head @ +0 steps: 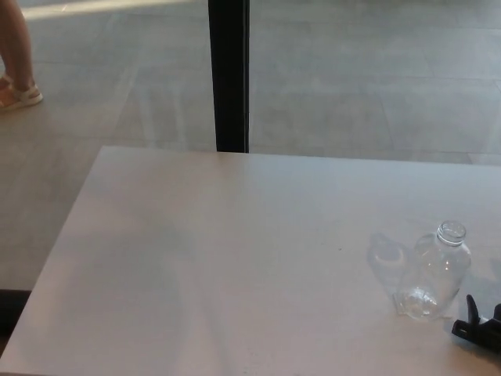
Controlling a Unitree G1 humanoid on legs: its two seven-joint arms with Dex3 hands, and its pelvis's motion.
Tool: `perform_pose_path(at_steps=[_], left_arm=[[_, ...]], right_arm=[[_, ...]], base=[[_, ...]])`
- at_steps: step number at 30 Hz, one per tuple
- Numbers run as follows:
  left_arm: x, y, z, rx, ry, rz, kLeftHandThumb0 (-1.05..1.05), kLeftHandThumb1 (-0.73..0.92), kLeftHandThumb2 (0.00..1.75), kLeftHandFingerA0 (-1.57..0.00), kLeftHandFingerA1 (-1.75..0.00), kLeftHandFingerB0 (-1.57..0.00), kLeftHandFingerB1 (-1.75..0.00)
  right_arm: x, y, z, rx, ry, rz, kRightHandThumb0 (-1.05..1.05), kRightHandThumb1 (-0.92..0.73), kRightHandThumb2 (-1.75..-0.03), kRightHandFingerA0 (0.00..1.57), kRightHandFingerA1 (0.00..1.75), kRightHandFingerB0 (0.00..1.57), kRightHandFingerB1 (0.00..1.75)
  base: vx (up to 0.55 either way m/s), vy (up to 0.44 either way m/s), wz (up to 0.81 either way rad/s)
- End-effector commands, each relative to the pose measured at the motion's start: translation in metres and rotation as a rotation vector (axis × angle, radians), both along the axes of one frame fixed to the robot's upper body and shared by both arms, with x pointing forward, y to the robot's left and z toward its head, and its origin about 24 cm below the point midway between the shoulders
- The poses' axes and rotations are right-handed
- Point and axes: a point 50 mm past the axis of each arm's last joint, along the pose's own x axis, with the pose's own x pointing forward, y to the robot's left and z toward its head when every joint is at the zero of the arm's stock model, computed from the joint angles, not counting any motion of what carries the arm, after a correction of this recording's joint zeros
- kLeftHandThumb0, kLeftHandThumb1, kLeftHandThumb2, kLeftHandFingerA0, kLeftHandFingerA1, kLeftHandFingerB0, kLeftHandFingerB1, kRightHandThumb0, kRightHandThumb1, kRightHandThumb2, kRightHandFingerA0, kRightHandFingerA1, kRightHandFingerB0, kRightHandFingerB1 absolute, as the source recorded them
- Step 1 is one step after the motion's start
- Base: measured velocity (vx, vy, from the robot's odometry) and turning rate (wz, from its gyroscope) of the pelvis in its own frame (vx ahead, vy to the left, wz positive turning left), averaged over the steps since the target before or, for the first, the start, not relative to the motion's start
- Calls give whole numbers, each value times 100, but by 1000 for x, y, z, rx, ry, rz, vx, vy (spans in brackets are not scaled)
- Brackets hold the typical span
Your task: The robot uses its right hand to grab and lift the lid of the spray bottle kept in the middle of the desk and places the lid on the right side of the bottle
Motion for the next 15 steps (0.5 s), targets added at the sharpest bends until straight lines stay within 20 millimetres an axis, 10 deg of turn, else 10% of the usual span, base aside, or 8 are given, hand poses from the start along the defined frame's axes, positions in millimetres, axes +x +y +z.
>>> perform_pose_path(at_steps=[1,5,6,10,11,13,14,15], left_arm=[[0,2,2,22,-18,4,-92,91,67,-58,-50,-41,-39],[2,3,3,24,-18,2,-93,91,67,-58,-51,-40,-39],[3,4,4,26,-20,0,-89,69,114,-52,-61,-31,-50],[6,1,2,23,-25,-17,-87,70,112,-51,-61,-34,-52],[8,2,3,19,-31,-14,-92,91,68,-59,-53,-40,-39],[9,2,3,24,-41,-3,-87,71,114,-53,-63,-33,-51],[9,2,3,18,-44,3,-91,91,67,-58,-53,-40,-39],[8,2,3,18,-42,2,-92,91,67,-55,-50,-39,-39]], right_arm=[[-17,-35,38,72,17,-87,-105,-61,-101,0,11,0,0],[-48,-88,77,179,-136,-338,-105,-60,-103,0,9,0,4],[-53,-95,82,195,-168,-383,-91,-66,-77,0,0,0,22],[-92,-145,86,378,-409,-661,-79,-53,-91,0,21,8,36],[-106,-156,83,441,-496,-738,-68,-49,-88,0,28,11,42],[-129,-172,74,601,-658,-910,-56,-48,-81,8,49,20,43],[-144,-178,62,678,-743,-998,-54,-52,-84,12,55,20,47],[-148,-180,57,721,-763,-1026,-50,-73,-62,11,49,24,35]], base=[[0,0,0],[0,0,0],[0,0,0],[0,0,0],[0,0,0],[0,0,0],[0,0,0],[0,0,0]])
